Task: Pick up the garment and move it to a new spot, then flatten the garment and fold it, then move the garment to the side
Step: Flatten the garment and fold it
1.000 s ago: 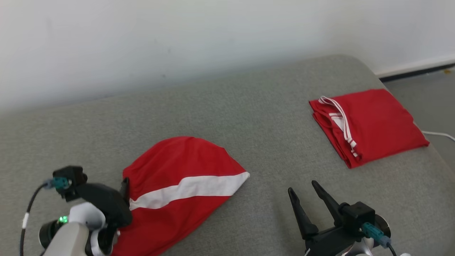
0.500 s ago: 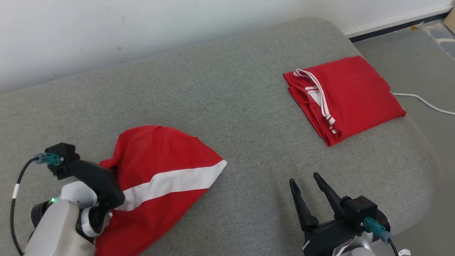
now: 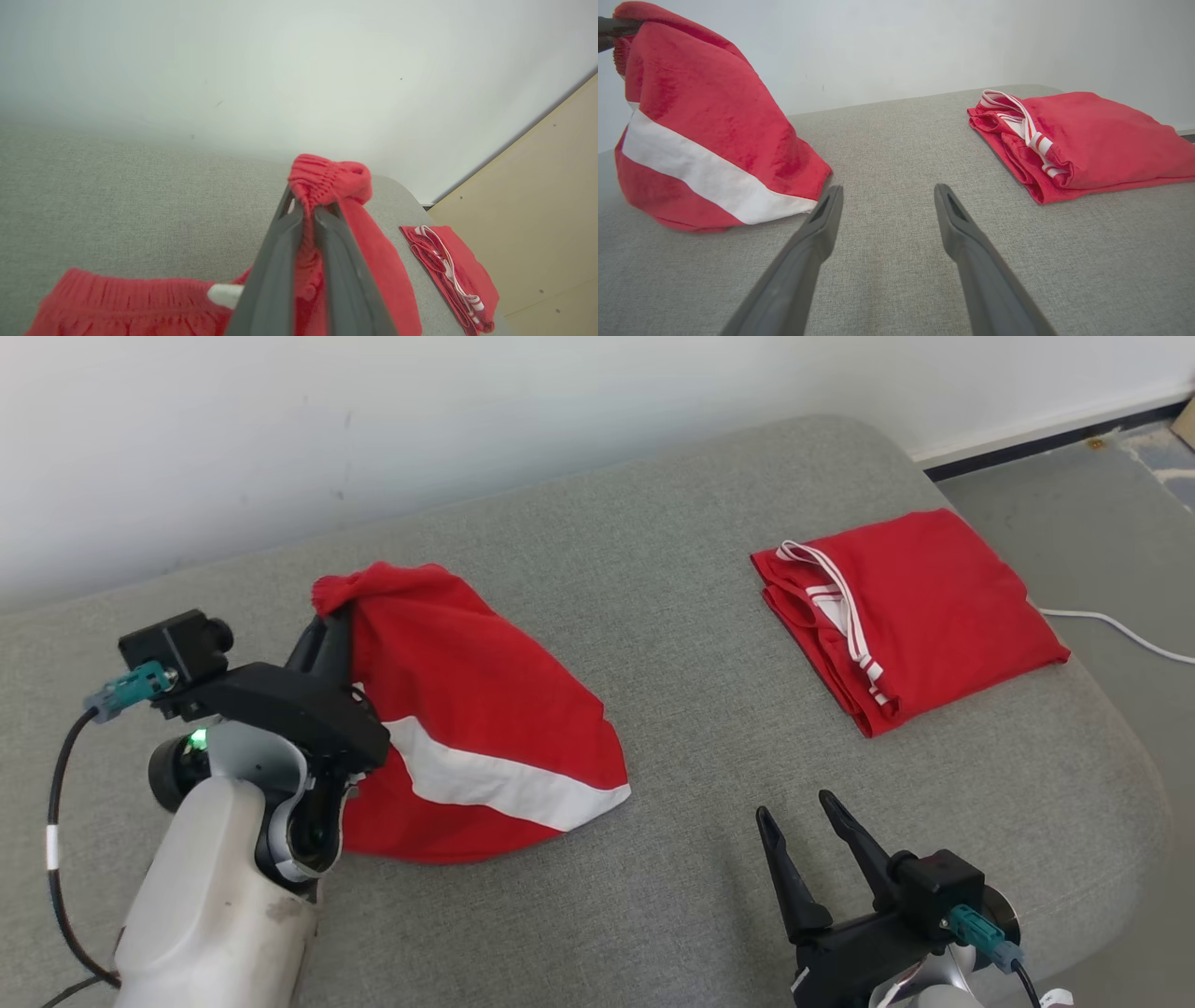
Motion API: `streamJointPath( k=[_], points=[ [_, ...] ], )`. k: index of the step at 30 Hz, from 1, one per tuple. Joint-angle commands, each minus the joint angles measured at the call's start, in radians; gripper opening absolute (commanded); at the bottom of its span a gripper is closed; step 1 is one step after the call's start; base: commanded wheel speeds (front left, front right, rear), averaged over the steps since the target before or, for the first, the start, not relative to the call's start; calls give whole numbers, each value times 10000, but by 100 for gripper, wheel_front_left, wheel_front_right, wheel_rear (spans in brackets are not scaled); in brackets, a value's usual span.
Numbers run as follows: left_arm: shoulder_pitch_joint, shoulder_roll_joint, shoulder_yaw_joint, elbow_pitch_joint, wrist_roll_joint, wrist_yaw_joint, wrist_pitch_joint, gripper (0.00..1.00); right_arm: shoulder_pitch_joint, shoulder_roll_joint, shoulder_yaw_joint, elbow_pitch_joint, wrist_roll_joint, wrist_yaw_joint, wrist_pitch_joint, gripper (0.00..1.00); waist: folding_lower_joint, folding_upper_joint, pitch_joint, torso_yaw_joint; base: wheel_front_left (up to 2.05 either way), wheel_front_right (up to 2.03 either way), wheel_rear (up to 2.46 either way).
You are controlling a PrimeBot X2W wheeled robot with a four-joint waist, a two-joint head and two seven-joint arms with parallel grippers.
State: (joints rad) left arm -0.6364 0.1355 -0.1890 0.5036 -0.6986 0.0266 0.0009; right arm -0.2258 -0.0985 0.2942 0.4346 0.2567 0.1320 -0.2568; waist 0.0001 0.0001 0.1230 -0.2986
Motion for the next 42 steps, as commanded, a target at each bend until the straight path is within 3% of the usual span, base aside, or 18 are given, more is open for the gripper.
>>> streamJointPath(
  k=[1, 7, 9, 19, 29, 30, 31, 37, 42],
  points=[
    [-52, 34, 108, 70, -151, 129, -104, 0, 50, -14, -19, 14, 29, -30, -52, 100, -1, -1, -85, 32, 0, 0, 0],
    [546, 816, 178, 1310, 792, 1421, -457, 0, 220, 34, -16, 72, 64, -30, -60, 100, -1, -1, -296, 61, 0, 0, 0],
    [629, 926, 324, 1550, 790, 1572, -669, 0, 217, 52, -20, 64, 81, -28, -59, 100, -1, -1, -313, 83, 0, 0, 0],
    [1353, 906, 552, 1440, 408, 1459, -1109, 0, 436, -72, -103, 74, 41, -30, -74, 100, -1, -1, -609, 526, 0, 0, 0],
    [2728, 864, 533, 1075, 325, 1877, -761, 2, 658, -200, -147, 9, 64, -30, 24, 100, -1, -1, -964, 1059, 0, 0, 0],
    [2783, 897, 483, 1060, 400, 1878, -824, 63, 658, -216, -149, -5, 70, -30, 39, 100, -1, -1, -985, 1116, 0, 0, 0],
    [2851, 911, 408, 1030, 490, 1844, -902, 100, 648, -212, -140, -22, 75, -28, 57, 100, -1, -1, -1002, 1152, 0, 0, 0],
    [2889, 901, 521, 845, 619, 1489, -2152, 100, 622, -203, -65, -108, 95, -30, 100, 100, -1, -1, -1074, 1285, 0, 0, 0],
    [3131, 939, 689, 739, 683, 1229, -2531, 100, 678, -220, -41, -134, 124, -30, 122, 100, -1, -1, -1134, 1287, 0, 0, 0]
  ],
)
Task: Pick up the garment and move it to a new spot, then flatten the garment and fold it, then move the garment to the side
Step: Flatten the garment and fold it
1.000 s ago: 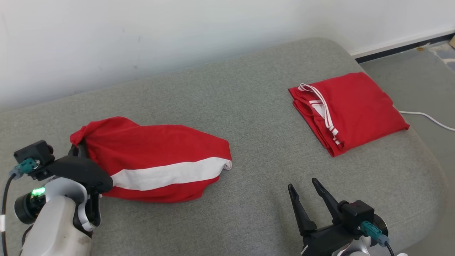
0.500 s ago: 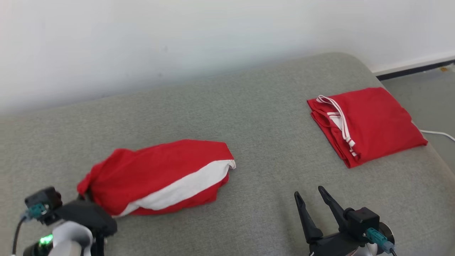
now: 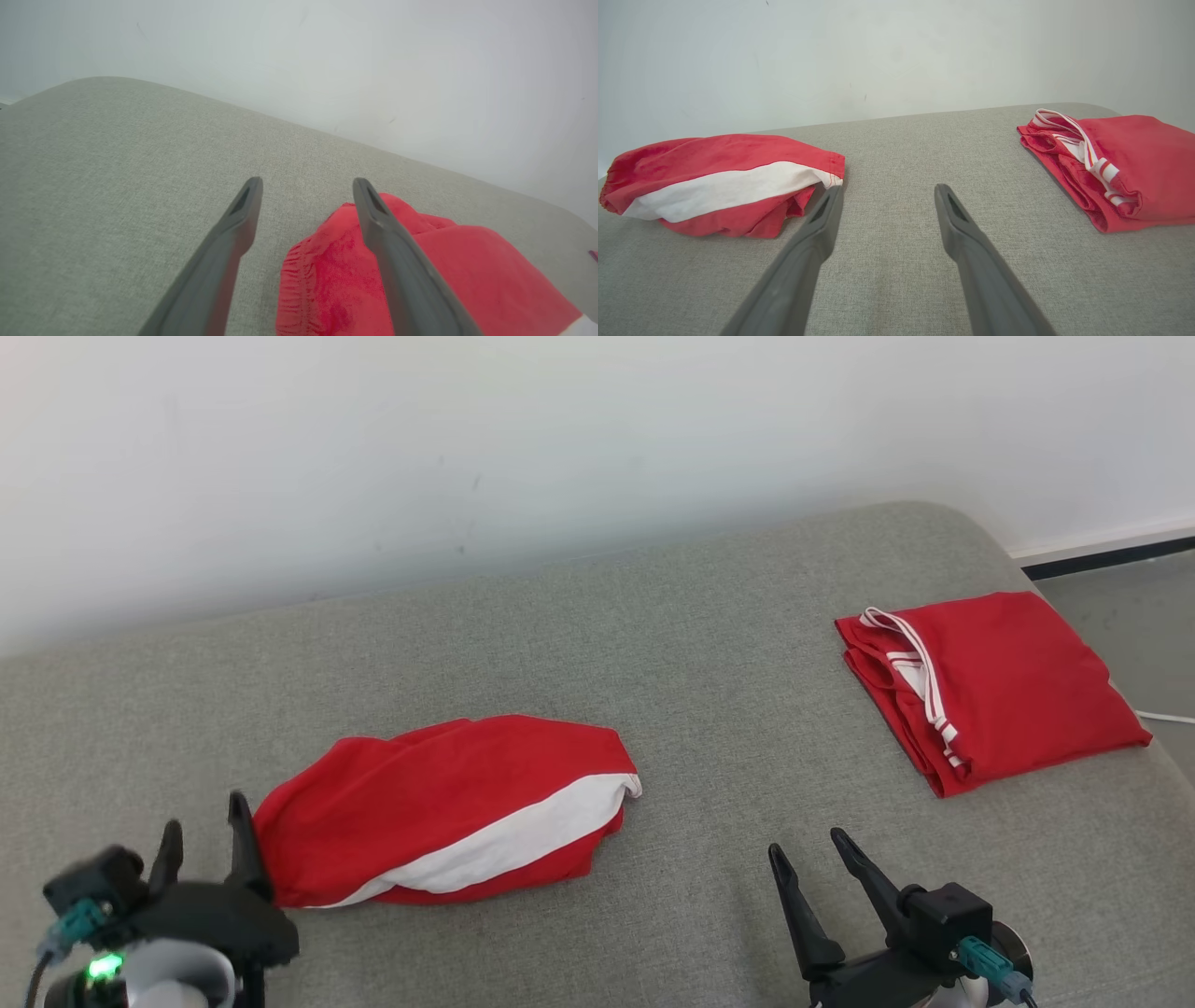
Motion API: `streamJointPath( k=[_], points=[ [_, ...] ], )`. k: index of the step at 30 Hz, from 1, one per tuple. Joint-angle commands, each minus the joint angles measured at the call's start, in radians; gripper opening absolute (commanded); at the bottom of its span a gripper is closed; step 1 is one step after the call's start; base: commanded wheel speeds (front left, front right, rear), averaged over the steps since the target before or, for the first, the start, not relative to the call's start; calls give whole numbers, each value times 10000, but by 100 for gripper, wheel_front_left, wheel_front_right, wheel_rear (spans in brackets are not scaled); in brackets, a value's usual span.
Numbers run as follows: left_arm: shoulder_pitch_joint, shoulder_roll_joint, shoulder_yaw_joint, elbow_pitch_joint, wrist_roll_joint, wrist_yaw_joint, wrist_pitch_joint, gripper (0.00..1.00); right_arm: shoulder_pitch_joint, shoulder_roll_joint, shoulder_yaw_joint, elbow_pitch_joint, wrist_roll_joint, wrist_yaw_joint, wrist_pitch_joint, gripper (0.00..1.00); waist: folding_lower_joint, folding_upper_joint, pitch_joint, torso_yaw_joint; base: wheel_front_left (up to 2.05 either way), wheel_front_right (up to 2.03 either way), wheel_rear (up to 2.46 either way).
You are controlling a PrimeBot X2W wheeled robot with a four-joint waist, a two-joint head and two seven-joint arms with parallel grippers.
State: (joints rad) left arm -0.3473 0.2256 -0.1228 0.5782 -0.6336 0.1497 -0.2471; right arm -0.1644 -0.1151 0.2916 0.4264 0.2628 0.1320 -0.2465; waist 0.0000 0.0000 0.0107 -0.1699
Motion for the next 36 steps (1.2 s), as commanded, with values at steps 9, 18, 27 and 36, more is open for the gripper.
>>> streamJointPath(
  k=[9, 18, 27, 36],
  points=[
    [1287, -105, -368, -140, -155, -156, 596, 100, 197, -69, -157, -102, 69, -30, 11, 100, 0, 0, 31, 5, 0, 0, 0],
    [762, -28, -480, 262, -289, -379, 1060, 17, 14, -51, -168, -223, -6, -30, 45, 100, 0, 0, 363, -117, 0, 0, 0],
    [341, -20, -415, 167, -542, -622, 1040, 0, 91, -24, -365, -264, -70, -29, -2, 100, 0, 0, 546, -94, 0, 0, 0],
    [1606, 59, -304, -2316, -627, -68, 1177, 0, 218, 33, -591, -292, -163, -30, -15, 100, 0, 0, 554, 296, 0, 0, 0]
  ],
)
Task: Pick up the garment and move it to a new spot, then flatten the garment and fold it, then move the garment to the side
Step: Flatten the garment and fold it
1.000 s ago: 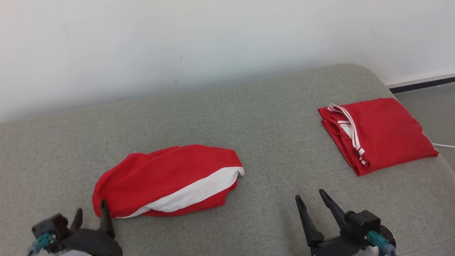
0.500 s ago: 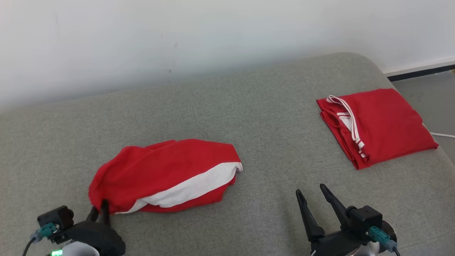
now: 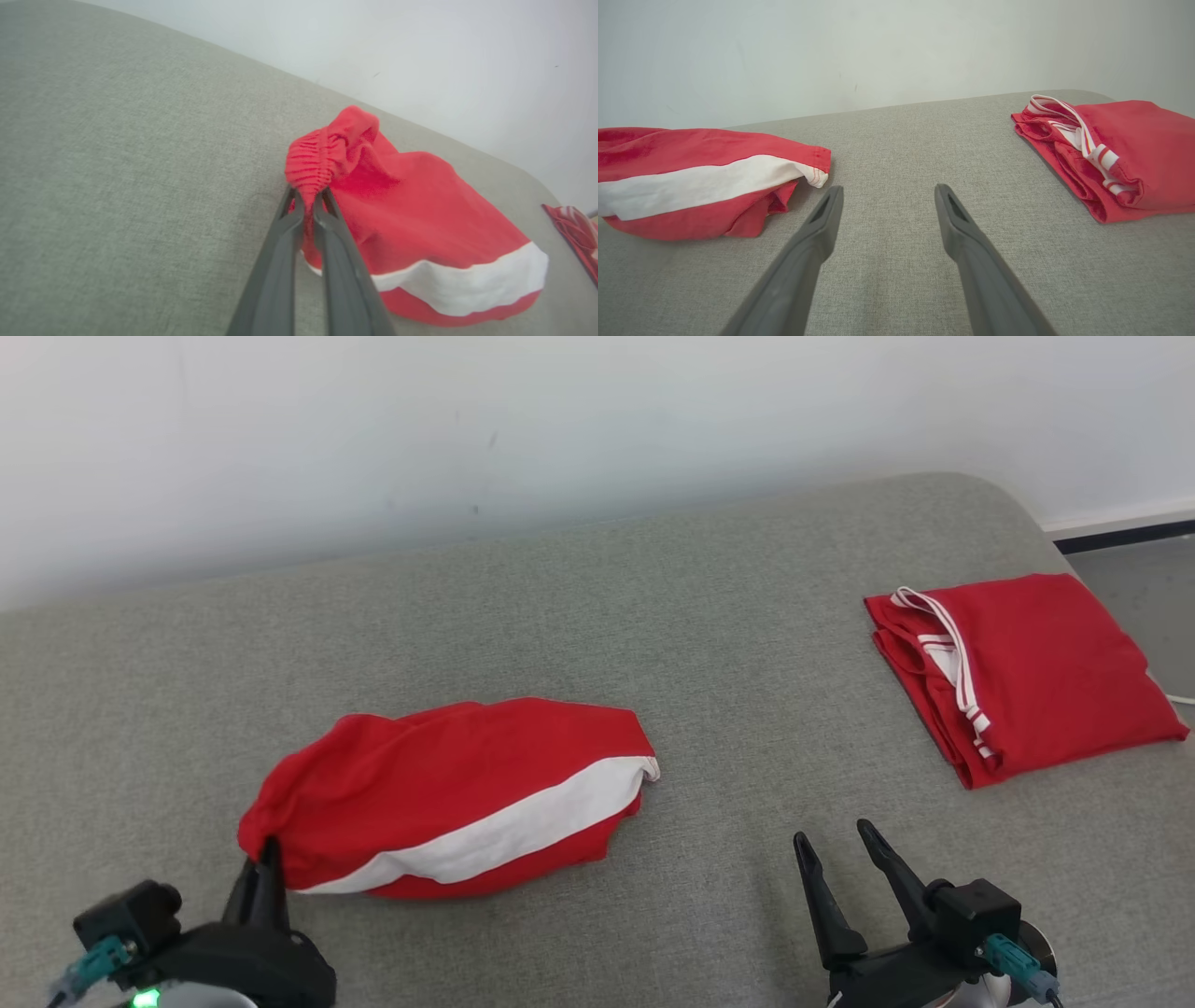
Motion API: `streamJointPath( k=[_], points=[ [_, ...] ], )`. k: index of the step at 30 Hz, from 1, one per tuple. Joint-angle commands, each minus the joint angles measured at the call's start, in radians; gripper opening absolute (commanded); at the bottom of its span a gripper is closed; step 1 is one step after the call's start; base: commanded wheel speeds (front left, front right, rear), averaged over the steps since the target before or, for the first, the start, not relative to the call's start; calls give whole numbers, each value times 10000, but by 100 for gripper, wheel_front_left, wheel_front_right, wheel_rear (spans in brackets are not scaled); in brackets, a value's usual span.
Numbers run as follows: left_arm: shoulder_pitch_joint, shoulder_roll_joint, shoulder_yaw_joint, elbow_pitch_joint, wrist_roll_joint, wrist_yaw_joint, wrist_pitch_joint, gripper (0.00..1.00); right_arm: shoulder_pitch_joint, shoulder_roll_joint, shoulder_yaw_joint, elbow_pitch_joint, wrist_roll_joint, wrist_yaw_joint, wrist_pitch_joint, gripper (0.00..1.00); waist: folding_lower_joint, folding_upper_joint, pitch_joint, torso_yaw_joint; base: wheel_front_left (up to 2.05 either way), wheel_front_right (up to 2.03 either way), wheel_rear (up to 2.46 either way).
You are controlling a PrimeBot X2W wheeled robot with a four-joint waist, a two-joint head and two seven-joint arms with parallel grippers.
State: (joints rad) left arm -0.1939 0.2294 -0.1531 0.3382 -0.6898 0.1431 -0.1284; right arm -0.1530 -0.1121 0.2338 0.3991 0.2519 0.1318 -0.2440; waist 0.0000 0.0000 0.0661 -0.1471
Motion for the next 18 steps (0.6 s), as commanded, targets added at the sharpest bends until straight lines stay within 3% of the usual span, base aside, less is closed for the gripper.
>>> streamJointPath(
  k=[1, 6, 9, 13, 18],
  points=[
    [323, -14, -14, -413, -133, 97, 127, 0, 111, 6, -51, -24, -64, -28, -45, 100, 0, 0, -2, 123, 0, 0, 0],
    [1592, 112, -154, -2641, -136, 865, 1127, 0, 117, 56, -57, -40, -96, -28, -31, 100, 0, 0, 7, 181, 0, 0, 0],
    [1774, 309, -294, -3174, 37, 1164, 1628, 0, 56, 66, -1, -45, -96, -27, -24, 100, 0, 0, 57, 165, 0, 0, 0],
    [981, 428, -447, -2757, 247, 1308, 1975, 0, -116, 35, 178, -65, -62, -28, 18, 100, 0, 0, 220, 2, 0, 0, 0],
    [-317, 491, -492, -1009, 410, 1381, 2240, 0, -355, -27, 430, -109, -33, -28, 39, 100, 0, 0, 532, -394, 0, 0, 0]
  ],
)
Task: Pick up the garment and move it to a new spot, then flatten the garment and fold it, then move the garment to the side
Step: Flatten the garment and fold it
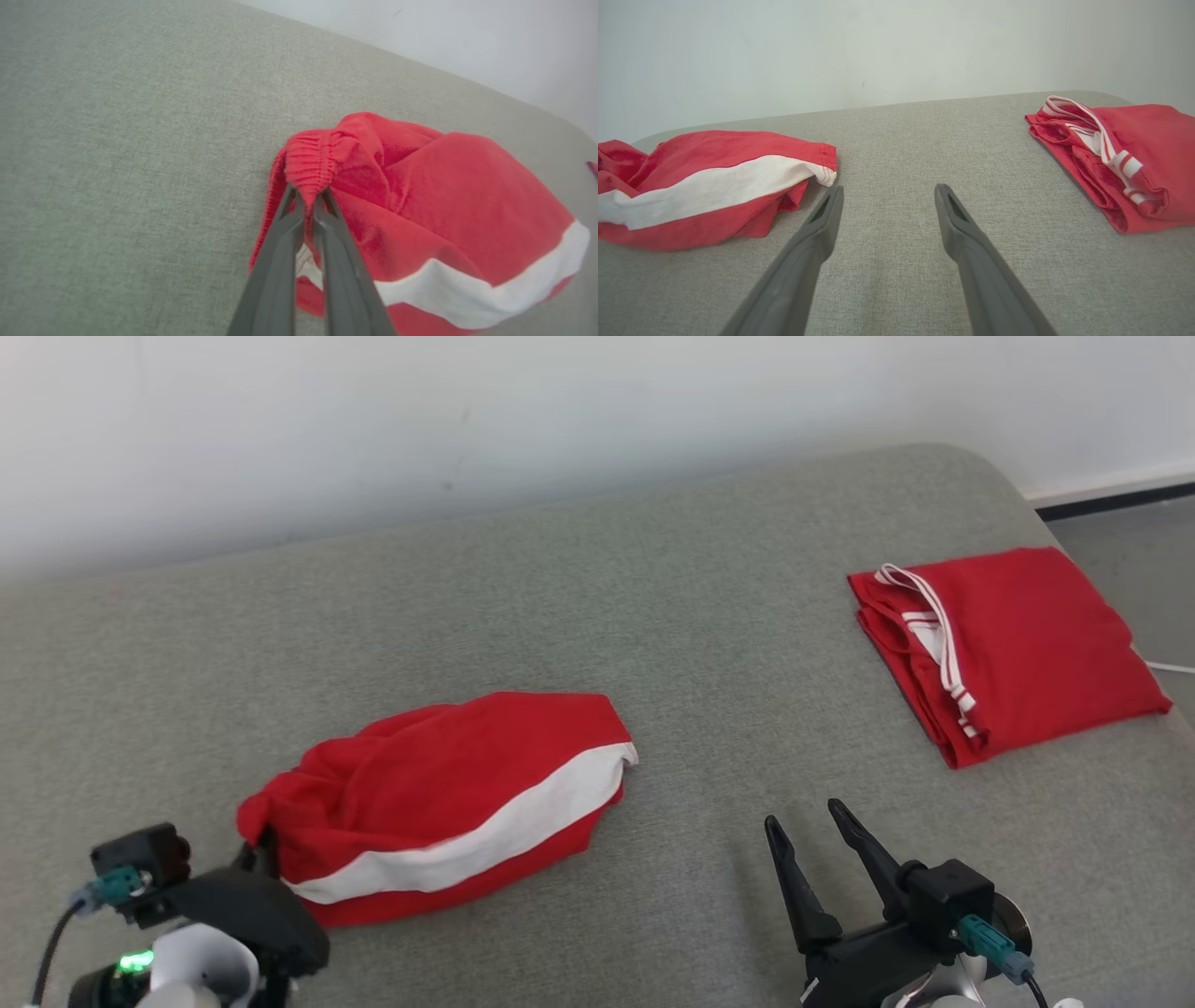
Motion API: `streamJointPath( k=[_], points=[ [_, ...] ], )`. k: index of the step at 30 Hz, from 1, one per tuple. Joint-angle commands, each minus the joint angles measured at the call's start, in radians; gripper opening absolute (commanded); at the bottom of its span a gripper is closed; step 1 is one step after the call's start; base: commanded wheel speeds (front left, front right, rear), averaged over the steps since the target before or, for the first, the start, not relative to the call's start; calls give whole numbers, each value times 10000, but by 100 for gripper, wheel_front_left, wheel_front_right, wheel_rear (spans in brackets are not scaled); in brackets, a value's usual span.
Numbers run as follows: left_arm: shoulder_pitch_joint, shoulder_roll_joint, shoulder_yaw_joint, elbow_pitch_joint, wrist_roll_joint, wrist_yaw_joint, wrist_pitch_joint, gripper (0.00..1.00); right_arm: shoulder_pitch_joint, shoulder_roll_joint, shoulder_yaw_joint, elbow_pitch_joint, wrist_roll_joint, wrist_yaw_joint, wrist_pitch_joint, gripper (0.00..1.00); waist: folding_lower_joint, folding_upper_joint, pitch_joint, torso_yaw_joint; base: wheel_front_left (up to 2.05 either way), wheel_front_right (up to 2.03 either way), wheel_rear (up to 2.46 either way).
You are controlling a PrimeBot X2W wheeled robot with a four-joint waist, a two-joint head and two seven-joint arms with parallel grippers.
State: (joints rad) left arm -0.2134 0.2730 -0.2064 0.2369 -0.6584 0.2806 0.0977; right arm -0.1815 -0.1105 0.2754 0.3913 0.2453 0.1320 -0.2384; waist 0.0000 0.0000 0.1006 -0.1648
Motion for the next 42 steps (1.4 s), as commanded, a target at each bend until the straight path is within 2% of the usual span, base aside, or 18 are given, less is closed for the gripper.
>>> streamJointPath(
  k=[1, 4, 9, 10, 12, 20, 27, 31, 36, 42],
  points=[
    [-370, 94, 34, 430, 149, 16, -23, 0, -97, -50, 49, -25, 28, -29, -11, 100, 0, 0, 247, -313, 0, 0, 0],
    [-1138, 98, 140, 1781, 219, 45, -242, 0, -250, -109, 104, -32, 38, -30, -20, 100, 0, 0, 485, -675, 0, 0, 0],
    [-1581, 217, 250, 2973, 298, -34, -703, 0, -300, -153, 46, -10, 86, -30, -72, 100, 0, 0, 617, -845, 0, 0, 0],
    [-1599, 227, 262, 3142, 283, -48, -812, 20, -284, -164, 28, -5, 85, -29, -86, 100, 0, 0, 617, -836, 0, 0, 0],
    [-1634, 191, 297, 3348, 249, -112, -1058, 100, -227, -176, -61, 15, 79, -30, -94, 100, 0, 0, 586, -747, 0, 0, 0],
    [-1297, -62, 430, 3111, 125, -535, -2417, 100, -54, -152, -370, 65, 0, -30, -118, 100, 0, 0, 202, -88, 0, 0, 0],
    [-289, -270, 750, 2086, 417, -866, -3561, 100, 140, -114, -686, 73, -71, -30, -90, 100, 0, 0, -450, 440, 0, 0, 0],
    [463, -330, 1078, 937, 1225, -1121, -3635, 100, 353, -150, -877, 67, -88, -30, -69, 100, 0, 0, -859, 673, 0, 0, 0],
    [1542, -770, 1525, -652, 2601, -1618, -3630, 100, 634, -171, -1173, -87, -113, -29, -75, 100, 0, 0, -1213, 948, 0, 0, 0],
    [2623, -1395, 1909, -1631, 3787, -2364, -3633, 100, 866, -159, -1170, -273, -180, -29, -83, 100, 0, 0, -1532, 1203, 0, 0, 0]
  ],
)
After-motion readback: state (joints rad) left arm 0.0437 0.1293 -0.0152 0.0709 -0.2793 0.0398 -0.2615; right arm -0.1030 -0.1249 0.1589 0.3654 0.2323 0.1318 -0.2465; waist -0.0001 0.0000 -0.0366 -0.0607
